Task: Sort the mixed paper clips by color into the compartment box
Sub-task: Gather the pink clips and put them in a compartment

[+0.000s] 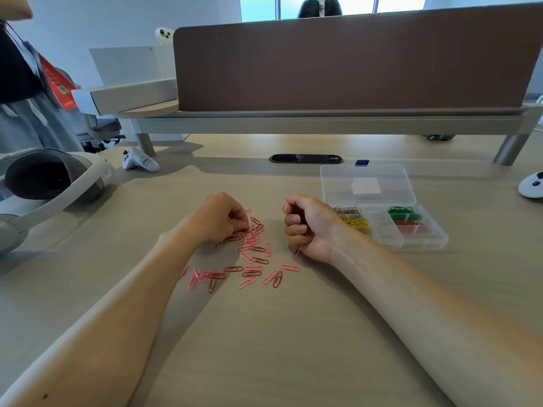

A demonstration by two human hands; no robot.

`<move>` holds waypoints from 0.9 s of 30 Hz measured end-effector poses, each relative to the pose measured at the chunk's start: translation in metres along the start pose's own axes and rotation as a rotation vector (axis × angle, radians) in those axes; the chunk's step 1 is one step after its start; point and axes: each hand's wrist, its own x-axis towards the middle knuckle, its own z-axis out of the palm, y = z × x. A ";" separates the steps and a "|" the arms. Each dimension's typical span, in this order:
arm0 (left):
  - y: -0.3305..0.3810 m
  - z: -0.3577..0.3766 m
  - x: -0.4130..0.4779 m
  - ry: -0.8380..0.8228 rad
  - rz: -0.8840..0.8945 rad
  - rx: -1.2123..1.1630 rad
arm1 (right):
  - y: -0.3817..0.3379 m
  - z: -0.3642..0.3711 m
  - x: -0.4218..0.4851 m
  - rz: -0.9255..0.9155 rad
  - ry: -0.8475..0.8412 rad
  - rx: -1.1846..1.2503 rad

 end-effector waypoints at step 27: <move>0.012 -0.004 -0.006 0.239 0.040 -0.421 | -0.003 0.001 -0.004 0.091 0.003 0.120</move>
